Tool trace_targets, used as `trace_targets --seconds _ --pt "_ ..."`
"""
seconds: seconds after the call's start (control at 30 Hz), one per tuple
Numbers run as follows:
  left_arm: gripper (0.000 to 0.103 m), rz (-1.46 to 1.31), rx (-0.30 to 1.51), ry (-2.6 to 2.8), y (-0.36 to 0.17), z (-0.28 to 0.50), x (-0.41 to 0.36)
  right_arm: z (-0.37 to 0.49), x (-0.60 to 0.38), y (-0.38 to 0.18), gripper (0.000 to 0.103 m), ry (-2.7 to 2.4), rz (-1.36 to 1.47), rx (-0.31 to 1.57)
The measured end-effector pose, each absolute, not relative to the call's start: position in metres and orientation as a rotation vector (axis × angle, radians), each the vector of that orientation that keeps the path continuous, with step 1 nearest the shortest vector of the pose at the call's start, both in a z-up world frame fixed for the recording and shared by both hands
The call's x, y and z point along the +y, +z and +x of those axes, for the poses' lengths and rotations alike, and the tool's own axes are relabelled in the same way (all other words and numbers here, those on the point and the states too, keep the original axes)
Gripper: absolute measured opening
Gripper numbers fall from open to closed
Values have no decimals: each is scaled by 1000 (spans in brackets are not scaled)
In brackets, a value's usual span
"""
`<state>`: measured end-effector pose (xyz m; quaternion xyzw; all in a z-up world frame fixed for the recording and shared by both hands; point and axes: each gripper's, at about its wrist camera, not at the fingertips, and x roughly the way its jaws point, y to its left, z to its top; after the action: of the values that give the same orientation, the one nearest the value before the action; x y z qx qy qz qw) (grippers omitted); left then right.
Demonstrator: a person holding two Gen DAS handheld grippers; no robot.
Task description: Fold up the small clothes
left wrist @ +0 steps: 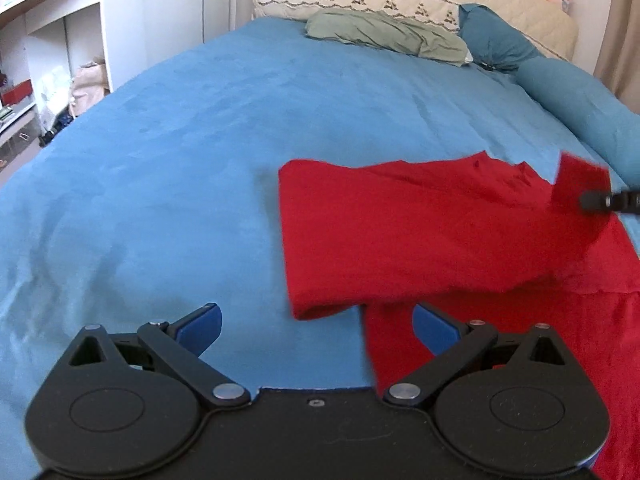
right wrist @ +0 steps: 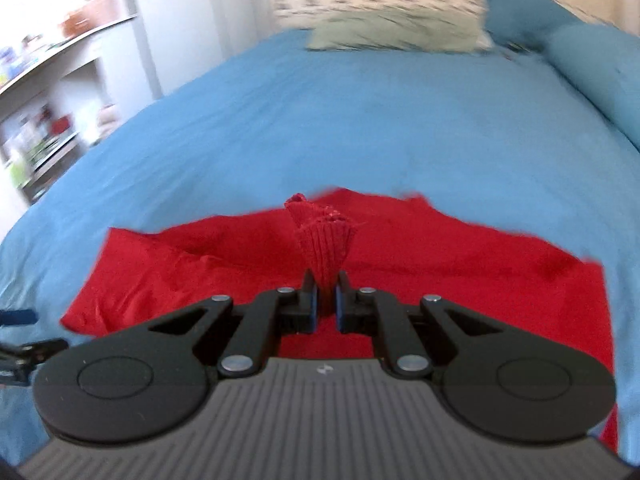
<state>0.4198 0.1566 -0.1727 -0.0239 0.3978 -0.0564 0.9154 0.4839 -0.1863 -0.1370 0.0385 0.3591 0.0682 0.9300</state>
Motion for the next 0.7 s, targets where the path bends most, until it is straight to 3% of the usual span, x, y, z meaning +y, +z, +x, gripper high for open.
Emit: trace_targets --seconds 0.27,0.4,0.5,0.6,0.67,0.7 --pt "103 0 874 -132 -191 428 132 465 -246 -198 29 89 333 792" --pt "103 33 869 -122 -193 430 128 461 -245 -196 50 135 324 776" --pt "103 30 860 -113 -193 431 129 455 -242 -188 83 137 335 746" --pt "103 21 860 -110 -193 432 129 459 -238 -187 81 71 344 753" --pt "103 31 860 -101 -193 432 128 461 -240 -189 68 37 373 766" --pt "103 37 861 -98 -193 433 126 463 -241 -190 53 18 376 774"
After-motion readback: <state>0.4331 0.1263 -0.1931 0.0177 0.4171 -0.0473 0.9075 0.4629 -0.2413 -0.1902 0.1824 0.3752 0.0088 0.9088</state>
